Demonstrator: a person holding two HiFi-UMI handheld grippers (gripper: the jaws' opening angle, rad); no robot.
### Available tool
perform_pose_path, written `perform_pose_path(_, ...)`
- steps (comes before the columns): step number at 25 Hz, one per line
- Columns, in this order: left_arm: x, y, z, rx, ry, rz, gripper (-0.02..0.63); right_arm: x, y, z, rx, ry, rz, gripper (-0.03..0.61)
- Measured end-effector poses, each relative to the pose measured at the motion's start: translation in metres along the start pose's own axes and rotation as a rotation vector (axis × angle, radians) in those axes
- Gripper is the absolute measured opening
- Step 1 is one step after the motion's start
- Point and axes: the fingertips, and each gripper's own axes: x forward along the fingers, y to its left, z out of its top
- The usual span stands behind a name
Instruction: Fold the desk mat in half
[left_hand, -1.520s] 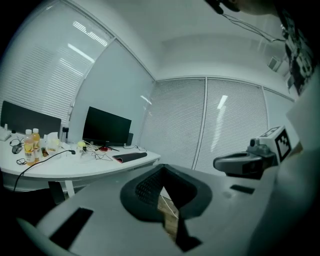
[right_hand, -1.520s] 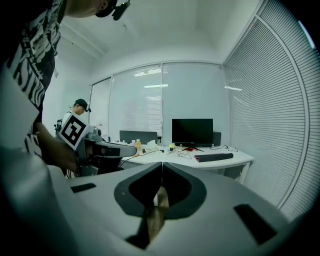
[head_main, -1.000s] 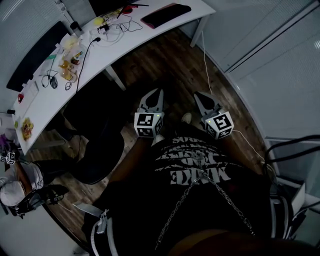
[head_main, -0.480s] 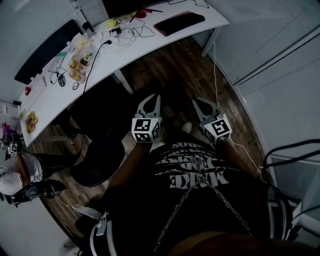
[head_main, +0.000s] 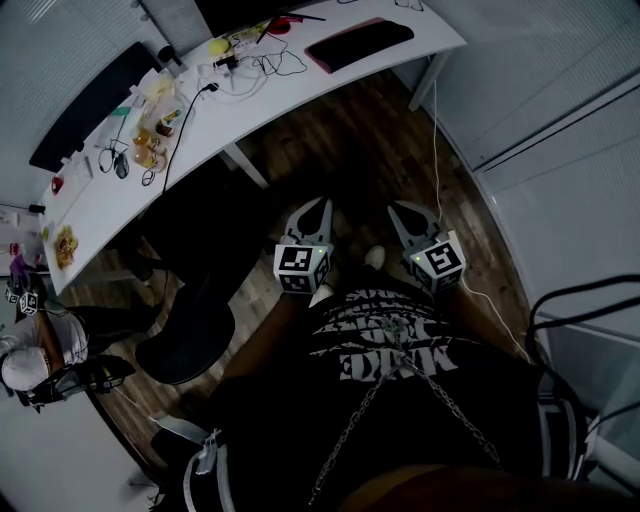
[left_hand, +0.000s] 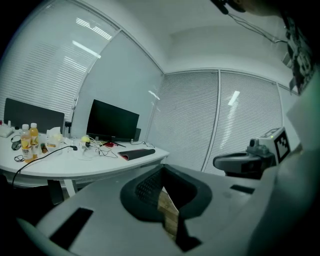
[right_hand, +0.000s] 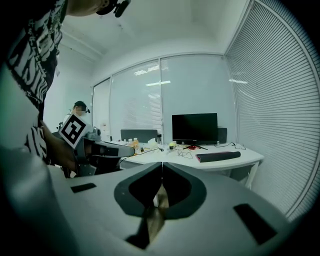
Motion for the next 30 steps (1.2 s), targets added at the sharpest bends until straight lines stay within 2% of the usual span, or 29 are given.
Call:
perform_pose_path(4,-0.004,0.005,0.001,-0.023,-0.001,0.017,0.005,0.002,0.006,0.010,-0.032,-0.001,0.016,0.000)
perform_pose_path(9,0.018,0.012,0.002,-0.067,0.008,0.062,0.005,0.005,-0.018,0.009,-0.030,0.004,0.038,0.000)
perform_pose_path(15,0.063,-0.004,0.050,0.041,-0.111,0.085,0.005,0.011,-0.083,0.031,-0.062,-0.029,0.015,0.000)
perform_pose_path(19,0.097,-0.023,0.068,0.041,-0.110,0.072,0.005,0.008,-0.114,0.049,-0.112,-0.081,0.023,0.000)
perform_pose_path(23,0.117,-0.038,0.066,0.065,-0.083,0.054,0.005,0.010,-0.140,0.050,-0.095,-0.087,0.017,0.000)
perform_pose_path(26,0.128,-0.030,0.069,0.074,-0.058,0.064,0.005,0.018,-0.154,0.050,-0.084,-0.103,0.018,0.000)
perform_pose_path(30,0.137,-0.010,0.065,0.041,-0.028,0.100,0.005,0.032,-0.159,0.053,-0.020,-0.099,0.010,0.000)
